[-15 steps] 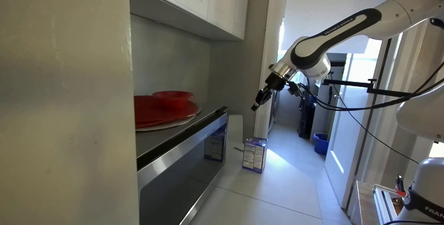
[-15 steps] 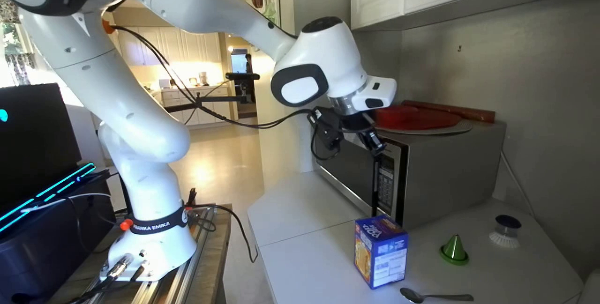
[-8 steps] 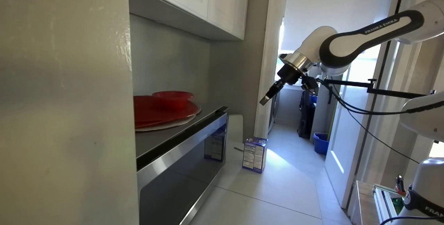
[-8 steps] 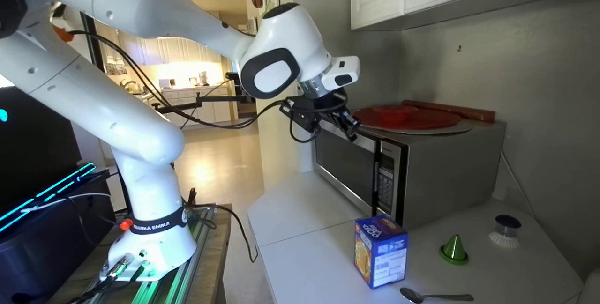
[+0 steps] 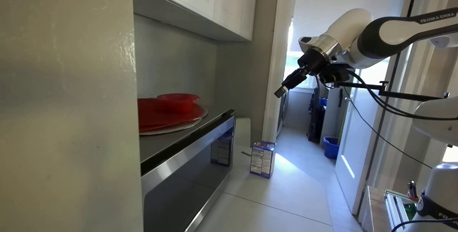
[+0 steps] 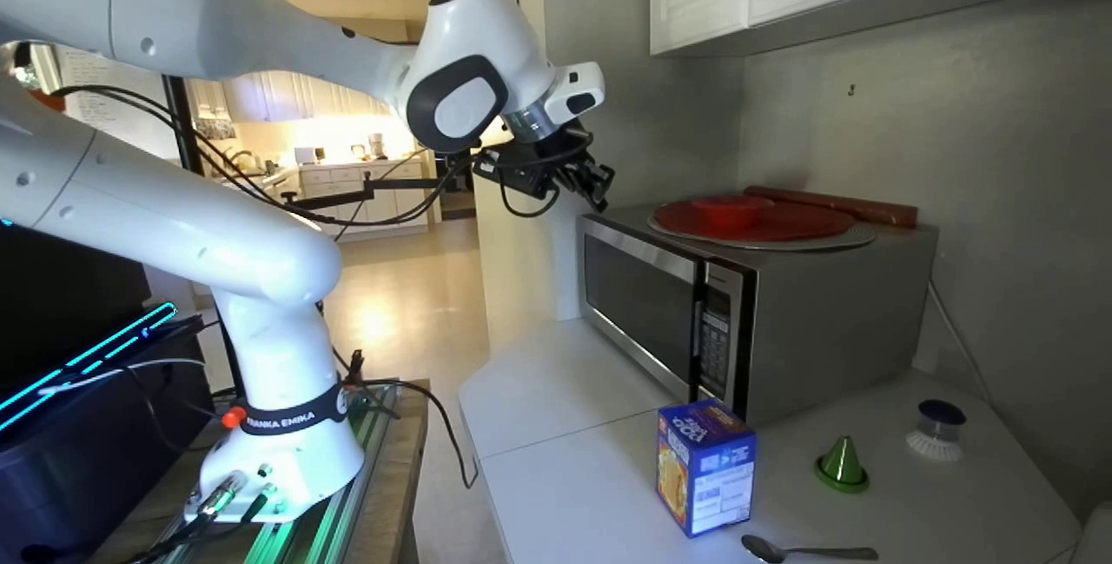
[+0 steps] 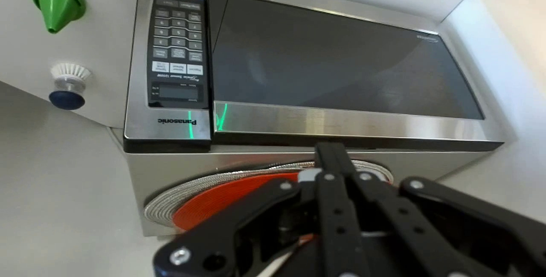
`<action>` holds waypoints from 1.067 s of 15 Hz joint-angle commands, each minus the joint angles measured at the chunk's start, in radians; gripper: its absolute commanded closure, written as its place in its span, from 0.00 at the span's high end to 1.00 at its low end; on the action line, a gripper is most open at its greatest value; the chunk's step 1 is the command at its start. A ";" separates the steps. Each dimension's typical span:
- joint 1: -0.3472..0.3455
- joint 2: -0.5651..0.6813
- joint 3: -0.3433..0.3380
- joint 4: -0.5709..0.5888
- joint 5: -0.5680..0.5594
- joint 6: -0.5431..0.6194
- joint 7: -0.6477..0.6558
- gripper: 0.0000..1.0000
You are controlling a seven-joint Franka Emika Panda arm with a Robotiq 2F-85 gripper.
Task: Move the box from the front of the microwave and open the microwave door
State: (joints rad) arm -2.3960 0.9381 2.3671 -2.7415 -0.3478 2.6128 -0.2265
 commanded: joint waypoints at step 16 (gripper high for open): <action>0.158 -0.095 0.050 0.073 -0.024 0.093 0.181 0.00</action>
State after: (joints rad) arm -2.3015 0.9333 2.3968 -2.7255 -0.3493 2.6531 -0.1376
